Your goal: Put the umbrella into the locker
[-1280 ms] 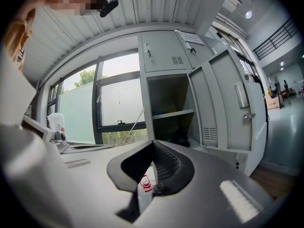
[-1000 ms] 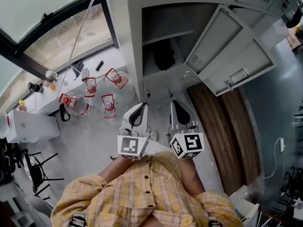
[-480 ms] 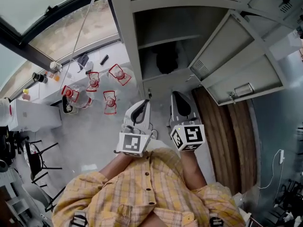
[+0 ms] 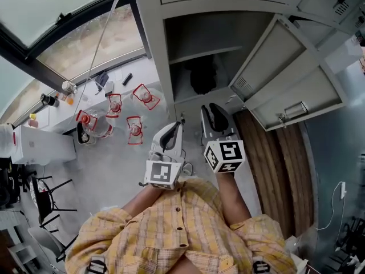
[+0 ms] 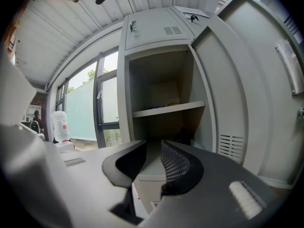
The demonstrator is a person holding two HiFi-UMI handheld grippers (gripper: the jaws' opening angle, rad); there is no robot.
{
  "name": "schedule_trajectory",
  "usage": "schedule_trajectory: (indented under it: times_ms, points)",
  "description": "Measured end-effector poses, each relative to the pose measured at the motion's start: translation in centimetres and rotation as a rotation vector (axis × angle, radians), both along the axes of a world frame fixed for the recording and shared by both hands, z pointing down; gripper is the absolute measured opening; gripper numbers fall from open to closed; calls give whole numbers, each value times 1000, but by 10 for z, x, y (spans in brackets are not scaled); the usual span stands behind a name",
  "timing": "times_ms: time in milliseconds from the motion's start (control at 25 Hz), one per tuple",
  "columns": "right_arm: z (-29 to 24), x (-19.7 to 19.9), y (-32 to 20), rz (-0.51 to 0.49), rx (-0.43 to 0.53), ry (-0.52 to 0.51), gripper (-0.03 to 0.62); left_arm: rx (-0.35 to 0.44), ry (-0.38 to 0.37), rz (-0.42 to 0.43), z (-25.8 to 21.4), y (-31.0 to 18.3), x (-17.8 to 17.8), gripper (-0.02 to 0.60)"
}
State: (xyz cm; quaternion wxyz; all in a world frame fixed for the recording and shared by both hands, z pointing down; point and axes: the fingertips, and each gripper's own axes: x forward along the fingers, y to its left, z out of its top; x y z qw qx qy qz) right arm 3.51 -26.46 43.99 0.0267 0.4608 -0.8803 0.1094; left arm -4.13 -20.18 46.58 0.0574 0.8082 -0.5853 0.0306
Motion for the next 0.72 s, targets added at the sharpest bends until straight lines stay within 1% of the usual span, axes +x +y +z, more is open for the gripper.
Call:
schedule_trajectory:
  times_ms: [120,200,280,360,480,640,720]
  points:
    - [6,-7,-15,-1,-39,-15,110,-2,18,-4,0,-6,-3,0]
    - [9,-11,-24,1,-65,-26,153,1,7,3,2,-9,-5,0]
    - [12,-14,-36,14,-73,-21,175,0,-3,11,6,-12,-6,0]
    - [16,-16,-51,29,-80,-7,219,-4,-1,11,7,-16,-7,0]
    - [28,-19,-73,57,-99,28,265,-25,20,0,10,-19,-8,0]
    - [46,-21,-99,90,-134,72,326,-21,-13,15,16,-24,-12,0]
    - [53,-22,-110,105,-147,89,351,-25,-15,14,18,-27,-14,0]
